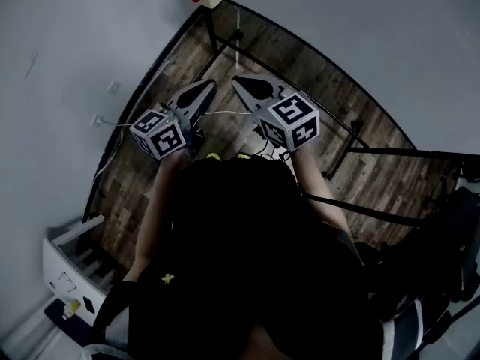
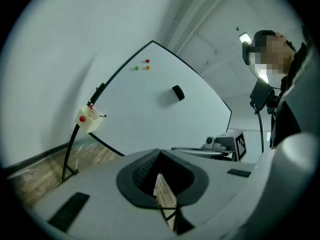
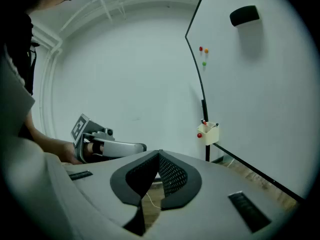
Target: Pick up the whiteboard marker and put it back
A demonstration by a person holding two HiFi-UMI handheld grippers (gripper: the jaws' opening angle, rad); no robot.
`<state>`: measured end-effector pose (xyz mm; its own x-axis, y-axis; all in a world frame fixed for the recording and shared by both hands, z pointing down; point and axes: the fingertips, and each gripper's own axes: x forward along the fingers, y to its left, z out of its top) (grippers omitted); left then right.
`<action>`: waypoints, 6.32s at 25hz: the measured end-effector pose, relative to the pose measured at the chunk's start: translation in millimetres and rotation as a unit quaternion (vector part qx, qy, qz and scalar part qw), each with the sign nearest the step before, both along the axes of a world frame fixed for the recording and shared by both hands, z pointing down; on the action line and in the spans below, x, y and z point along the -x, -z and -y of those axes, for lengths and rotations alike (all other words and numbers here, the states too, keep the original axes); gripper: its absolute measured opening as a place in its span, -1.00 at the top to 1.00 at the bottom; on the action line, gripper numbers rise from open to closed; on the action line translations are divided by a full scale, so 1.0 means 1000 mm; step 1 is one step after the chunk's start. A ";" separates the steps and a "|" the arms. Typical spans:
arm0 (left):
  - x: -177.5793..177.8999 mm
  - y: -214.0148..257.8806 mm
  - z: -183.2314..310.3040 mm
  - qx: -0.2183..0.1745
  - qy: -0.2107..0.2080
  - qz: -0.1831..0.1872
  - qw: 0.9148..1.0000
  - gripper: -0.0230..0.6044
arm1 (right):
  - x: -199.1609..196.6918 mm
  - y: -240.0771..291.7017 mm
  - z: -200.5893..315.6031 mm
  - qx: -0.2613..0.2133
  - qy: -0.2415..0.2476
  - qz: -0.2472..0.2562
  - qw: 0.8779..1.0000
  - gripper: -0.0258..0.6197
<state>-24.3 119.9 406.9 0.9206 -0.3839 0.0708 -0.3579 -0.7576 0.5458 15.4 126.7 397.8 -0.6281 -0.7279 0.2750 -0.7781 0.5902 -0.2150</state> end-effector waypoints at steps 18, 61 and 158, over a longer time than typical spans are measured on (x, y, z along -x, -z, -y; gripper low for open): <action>-0.014 -0.004 0.003 0.011 0.024 0.011 1.000 0.88 | -0.034 -0.013 0.013 0.025 -0.017 0.029 0.999 0.90; -0.003 -0.003 0.203 0.017 -0.059 -0.009 0.998 0.88 | -0.010 -0.015 0.236 0.020 -0.073 -0.038 0.996 0.90; 0.013 -0.008 0.317 0.067 -0.014 -0.038 0.997 0.88 | -0.075 -0.042 0.383 0.032 -0.150 -0.146 0.977 0.68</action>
<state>-37.1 -197.2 414.8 0.9352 -0.3508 0.0489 -0.2920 -0.6855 0.6670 90.1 -256.0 439.4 -0.2769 -0.8425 0.4620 -0.9479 0.3184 0.0125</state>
